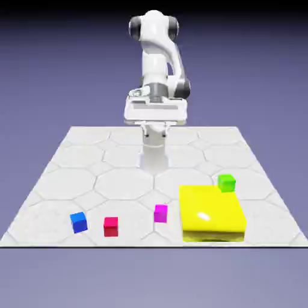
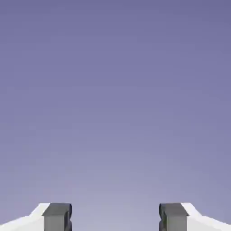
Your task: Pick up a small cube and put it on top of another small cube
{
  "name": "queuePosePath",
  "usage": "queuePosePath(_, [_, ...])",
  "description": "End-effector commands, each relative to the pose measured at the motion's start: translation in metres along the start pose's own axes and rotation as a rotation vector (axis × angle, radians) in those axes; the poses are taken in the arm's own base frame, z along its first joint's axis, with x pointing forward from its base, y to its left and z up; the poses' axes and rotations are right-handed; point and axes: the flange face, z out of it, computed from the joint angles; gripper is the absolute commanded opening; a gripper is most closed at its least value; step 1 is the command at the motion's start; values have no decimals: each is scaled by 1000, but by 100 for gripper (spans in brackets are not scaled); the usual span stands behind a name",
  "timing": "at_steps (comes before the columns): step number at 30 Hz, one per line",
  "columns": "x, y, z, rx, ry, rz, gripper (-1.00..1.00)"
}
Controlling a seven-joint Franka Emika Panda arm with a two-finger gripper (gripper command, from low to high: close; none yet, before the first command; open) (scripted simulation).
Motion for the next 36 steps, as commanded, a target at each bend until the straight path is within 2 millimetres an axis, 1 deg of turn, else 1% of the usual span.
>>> queuePosePath(1, [-2,2,7,-9,-21,-35,0])
queuePosePath(10, [-31,20,65,-60,-221,-352,0])
queuePosePath(20, [-72,47,122,-66,-453,-712,0])
queuePosePath(29, [-112,77,164,-24,-665,-1031,0])
queuePosePath(36, [-141,103,188,35,-820,-1258,0])
